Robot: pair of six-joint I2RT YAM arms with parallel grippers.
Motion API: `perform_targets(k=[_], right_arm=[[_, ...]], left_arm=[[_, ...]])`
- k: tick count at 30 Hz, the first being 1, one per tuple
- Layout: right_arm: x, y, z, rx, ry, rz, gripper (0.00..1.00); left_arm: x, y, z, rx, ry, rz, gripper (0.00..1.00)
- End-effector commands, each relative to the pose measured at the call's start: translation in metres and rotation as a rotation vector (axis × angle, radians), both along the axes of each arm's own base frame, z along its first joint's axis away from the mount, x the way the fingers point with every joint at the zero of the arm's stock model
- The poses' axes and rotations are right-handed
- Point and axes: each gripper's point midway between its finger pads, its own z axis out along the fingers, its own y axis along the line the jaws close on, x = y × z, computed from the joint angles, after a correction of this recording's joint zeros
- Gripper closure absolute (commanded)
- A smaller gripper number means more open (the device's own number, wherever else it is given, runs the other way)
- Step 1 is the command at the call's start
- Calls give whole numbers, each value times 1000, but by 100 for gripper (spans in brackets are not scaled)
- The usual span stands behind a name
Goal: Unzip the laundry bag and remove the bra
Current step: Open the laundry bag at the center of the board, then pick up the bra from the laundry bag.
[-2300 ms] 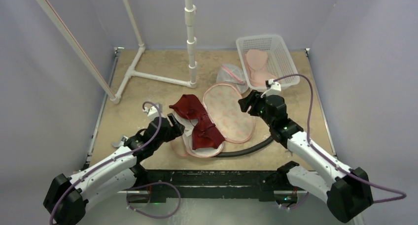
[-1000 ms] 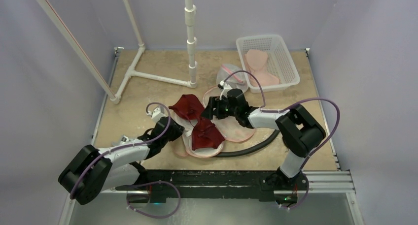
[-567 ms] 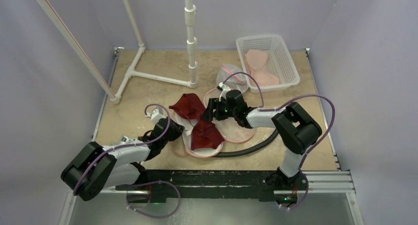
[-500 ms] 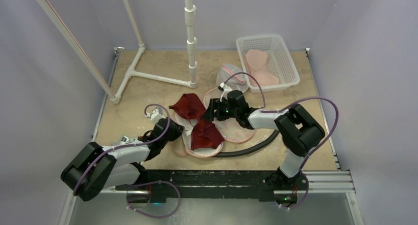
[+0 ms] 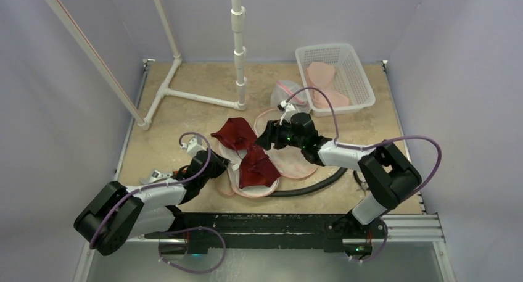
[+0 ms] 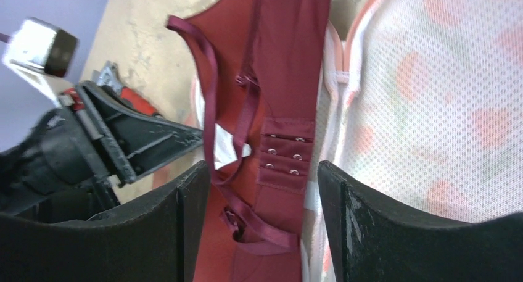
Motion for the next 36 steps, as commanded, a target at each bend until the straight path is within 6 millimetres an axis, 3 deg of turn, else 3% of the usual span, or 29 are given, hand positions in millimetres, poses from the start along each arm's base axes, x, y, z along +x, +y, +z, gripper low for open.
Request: perform_targets(k=[1,14,24,29,36], right_arm=[[4,9,-7,-3,27,28,34],[7,27,-35,-32,99,68,39],[-11,49,-22,45,119,176,48],[-11,56,-20,48,123,177,45],[4,49,-44,-42,149,92,38]], left_arm=[[-20,14,-26,64,90,-7,82],[-21,14,-29,65,97,-10,83],[-21,12,-32,59,102,-19,83],[-23,11,-34,57,107,-24,83],[-24,12,-34,51,105,-23,83]])
